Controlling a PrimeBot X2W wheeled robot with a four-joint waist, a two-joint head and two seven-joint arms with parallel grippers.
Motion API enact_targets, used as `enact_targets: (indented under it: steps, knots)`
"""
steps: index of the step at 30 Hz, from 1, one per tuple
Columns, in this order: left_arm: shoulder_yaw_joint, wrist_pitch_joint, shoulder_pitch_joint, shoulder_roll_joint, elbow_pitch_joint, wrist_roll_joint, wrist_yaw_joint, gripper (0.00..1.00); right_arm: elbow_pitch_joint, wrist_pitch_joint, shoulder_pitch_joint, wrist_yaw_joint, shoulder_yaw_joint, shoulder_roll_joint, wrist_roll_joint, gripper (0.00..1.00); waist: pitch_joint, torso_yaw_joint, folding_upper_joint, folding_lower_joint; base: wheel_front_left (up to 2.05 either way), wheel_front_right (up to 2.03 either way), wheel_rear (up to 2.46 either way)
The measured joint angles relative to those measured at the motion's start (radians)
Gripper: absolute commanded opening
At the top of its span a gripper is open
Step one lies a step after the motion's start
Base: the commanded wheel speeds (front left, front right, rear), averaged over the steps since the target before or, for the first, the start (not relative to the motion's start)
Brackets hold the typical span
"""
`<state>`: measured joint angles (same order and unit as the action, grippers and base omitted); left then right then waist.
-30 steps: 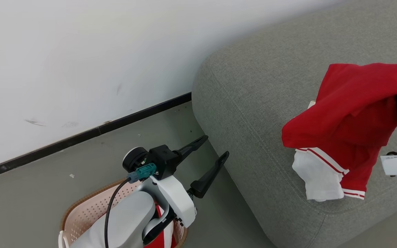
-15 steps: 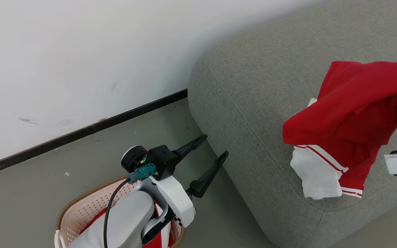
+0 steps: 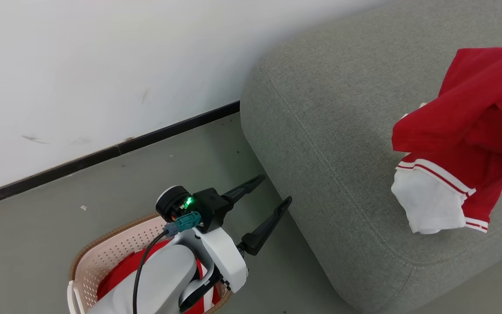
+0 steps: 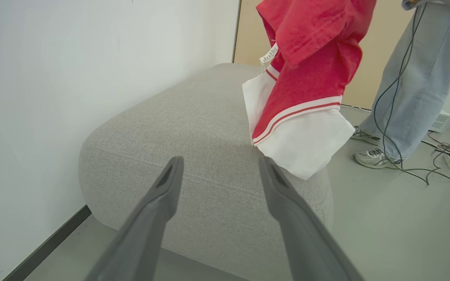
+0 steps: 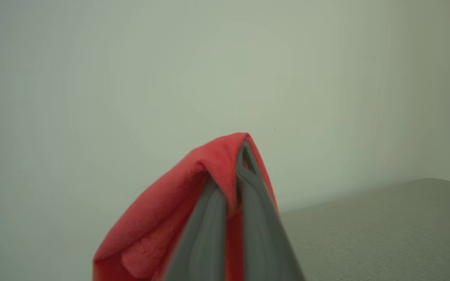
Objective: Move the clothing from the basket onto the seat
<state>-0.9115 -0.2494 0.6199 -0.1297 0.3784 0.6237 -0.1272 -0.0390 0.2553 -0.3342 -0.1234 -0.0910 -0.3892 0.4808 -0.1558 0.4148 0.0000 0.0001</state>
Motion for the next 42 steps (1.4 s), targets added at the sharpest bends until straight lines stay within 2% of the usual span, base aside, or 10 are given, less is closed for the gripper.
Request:
enact_targets:
  steps: [13, 21, 26, 33, 42]
  knots:
    - [-0.014, 0.003, 0.004, -0.011, -0.008, -0.001, 0.000, 1.00, 0.180, 0.000, -0.167, 0.000, 0.003, -0.087, 0.067, 0.00, -0.063, -0.021, 0.0000, 0.0000, 0.00, 0.00, 0.00]
    - [-0.019, 0.021, 0.015, -0.028, -0.019, -0.003, 0.000, 1.00, 0.305, 0.000, -0.290, 0.000, 0.003, -0.106, 0.133, 0.00, -0.114, -0.040, 0.0000, 0.0000, 0.00, 0.00, 0.00]
    - [-0.019, 0.031, 0.036, -0.035, -0.035, -0.010, 0.000, 1.00, 0.362, 0.000, -0.385, 0.000, -0.017, -0.125, 0.161, 0.00, -0.148, -0.054, 0.0000, 0.0000, 0.00, 0.00, 0.00]
    - [-0.020, 0.046, 0.050, -0.043, -0.055, -0.019, 0.000, 1.00, 0.408, 0.000, -0.462, 0.000, -0.006, -0.186, 0.159, 0.00, -0.199, -0.073, 0.0000, 0.0000, 0.00, 0.00, 0.00]
    - [-0.020, 0.063, 0.097, -0.052, -0.081, -0.037, 0.000, 1.00, 0.510, 0.000, -0.431, 0.000, 0.059, -0.158, 0.152, 0.00, -0.269, -0.096, 0.0000, 0.0000, 0.00, 0.00, 0.00]
